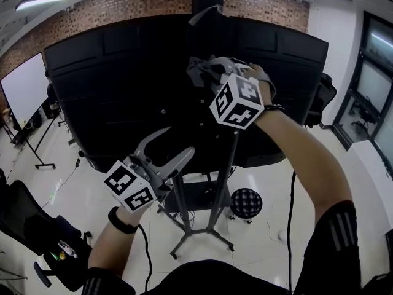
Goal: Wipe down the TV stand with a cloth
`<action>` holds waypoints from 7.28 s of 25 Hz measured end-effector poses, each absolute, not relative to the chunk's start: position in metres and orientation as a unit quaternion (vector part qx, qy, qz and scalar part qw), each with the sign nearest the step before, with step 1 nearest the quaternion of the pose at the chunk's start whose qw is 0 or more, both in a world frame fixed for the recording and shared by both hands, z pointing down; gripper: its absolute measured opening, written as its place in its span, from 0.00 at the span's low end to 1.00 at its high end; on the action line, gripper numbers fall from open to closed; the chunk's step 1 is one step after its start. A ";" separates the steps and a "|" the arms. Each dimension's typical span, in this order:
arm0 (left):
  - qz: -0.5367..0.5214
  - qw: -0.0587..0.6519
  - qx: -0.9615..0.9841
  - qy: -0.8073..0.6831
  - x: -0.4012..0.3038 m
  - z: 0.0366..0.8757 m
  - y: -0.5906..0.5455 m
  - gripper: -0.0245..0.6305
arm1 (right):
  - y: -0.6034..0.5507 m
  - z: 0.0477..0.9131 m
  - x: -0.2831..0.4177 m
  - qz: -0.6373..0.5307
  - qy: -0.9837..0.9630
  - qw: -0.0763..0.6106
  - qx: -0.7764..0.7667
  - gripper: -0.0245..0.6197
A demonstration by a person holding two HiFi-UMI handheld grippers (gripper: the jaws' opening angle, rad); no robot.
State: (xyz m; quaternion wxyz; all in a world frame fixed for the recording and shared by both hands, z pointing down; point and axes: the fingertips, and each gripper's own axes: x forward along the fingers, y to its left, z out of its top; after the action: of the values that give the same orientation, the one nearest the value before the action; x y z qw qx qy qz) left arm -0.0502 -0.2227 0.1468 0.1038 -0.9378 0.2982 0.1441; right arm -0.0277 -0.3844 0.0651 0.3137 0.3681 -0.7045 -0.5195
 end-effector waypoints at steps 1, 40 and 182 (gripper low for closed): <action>0.144 0.100 -0.938 0.299 -0.050 0.150 -0.222 0.47 | -0.385 0.073 -0.028 -0.521 -0.700 0.320 0.368 0.08; 0.132 -0.043 -0.933 0.332 -0.067 0.287 -0.231 0.47 | -0.390 0.364 -0.027 -0.523 -0.627 0.490 0.306 0.08; 0.118 0.043 -0.935 0.332 -0.257 0.253 -0.223 0.47 | -0.372 0.174 -0.259 -0.559 -0.601 0.415 0.392 0.08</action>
State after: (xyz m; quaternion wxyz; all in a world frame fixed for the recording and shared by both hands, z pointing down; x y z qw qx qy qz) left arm -0.2566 -0.2230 0.2533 0.0426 -0.9348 0.3322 0.1182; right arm -0.2591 -0.3720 0.1742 0.4155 0.3923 -0.6006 -0.5593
